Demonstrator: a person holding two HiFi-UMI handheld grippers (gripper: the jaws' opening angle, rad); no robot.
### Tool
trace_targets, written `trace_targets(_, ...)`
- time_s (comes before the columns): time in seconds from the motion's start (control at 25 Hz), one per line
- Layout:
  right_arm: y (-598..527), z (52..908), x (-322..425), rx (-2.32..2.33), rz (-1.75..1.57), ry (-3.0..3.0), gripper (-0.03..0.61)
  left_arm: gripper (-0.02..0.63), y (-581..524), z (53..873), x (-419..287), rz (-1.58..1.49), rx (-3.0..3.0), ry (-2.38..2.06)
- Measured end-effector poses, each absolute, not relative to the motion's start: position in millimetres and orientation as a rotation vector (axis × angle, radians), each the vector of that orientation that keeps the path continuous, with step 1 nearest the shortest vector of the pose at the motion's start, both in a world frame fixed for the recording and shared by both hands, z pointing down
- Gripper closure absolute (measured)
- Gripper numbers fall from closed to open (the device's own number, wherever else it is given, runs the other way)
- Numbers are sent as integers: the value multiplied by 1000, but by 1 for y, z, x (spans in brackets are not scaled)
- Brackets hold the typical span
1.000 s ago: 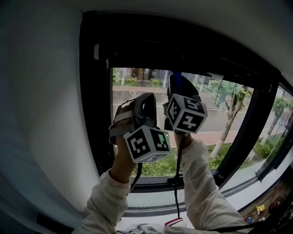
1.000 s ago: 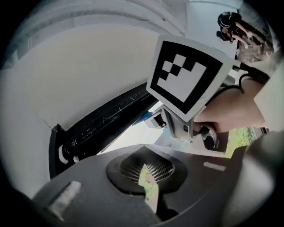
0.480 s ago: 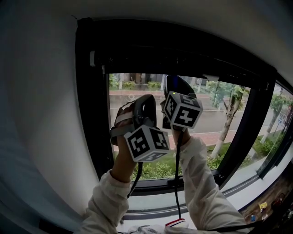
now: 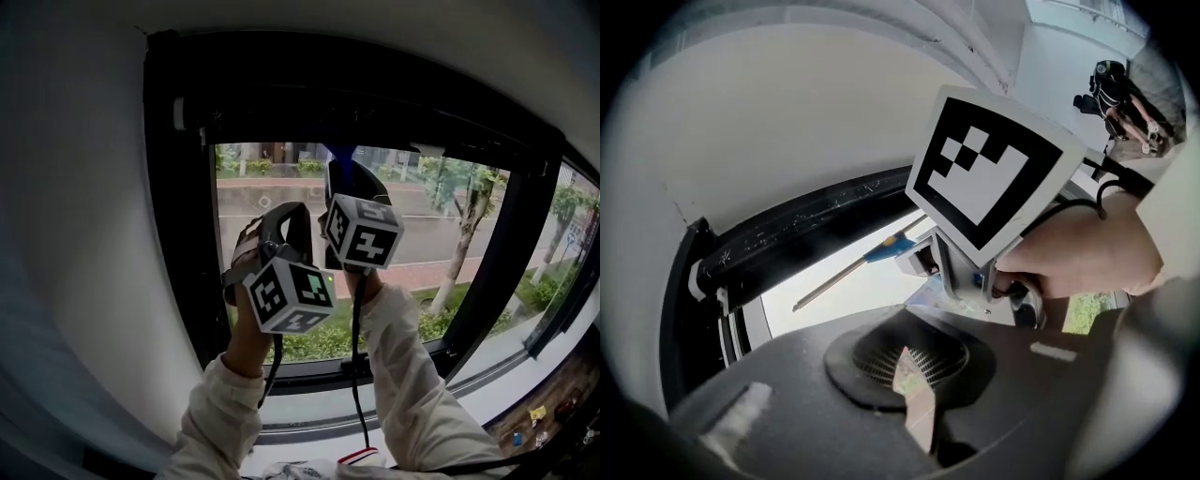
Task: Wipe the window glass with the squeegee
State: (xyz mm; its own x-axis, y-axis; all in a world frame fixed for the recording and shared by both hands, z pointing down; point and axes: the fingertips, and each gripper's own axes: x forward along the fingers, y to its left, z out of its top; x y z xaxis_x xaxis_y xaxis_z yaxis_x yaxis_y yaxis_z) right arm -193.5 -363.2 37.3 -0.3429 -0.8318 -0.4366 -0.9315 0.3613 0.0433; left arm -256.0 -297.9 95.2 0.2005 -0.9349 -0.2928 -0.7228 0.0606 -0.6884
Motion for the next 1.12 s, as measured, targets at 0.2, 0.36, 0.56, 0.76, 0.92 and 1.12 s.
trace_targets(0.2,-364,57,-195,-1562,378,2297,436,615,-302,124,-262,-370,-1781,1587)
trace_targets(0.36,-367,80,-199,-1554,369,2320,436,615,-304,157,-269,-394,-1843,1602)
trace_targets(0.56,-365,114,-200,-1571,337,2334,436,615,-306,201,-272,-428,-1945,1613)
trace_targets(0.76,-364,142,-199,-1586,306,2353,436,614,-304,228,-269,-395,-2067,1608)
trace_targets(0.92,-360,168,-198,-1608,282,2367,436,614,-297,244,-271,-241,-2205,1627)
trace_targets(1.12,-357,213,-199,-1635,261,2402,436,615,-284,264,-273,-109,-2174,1630)
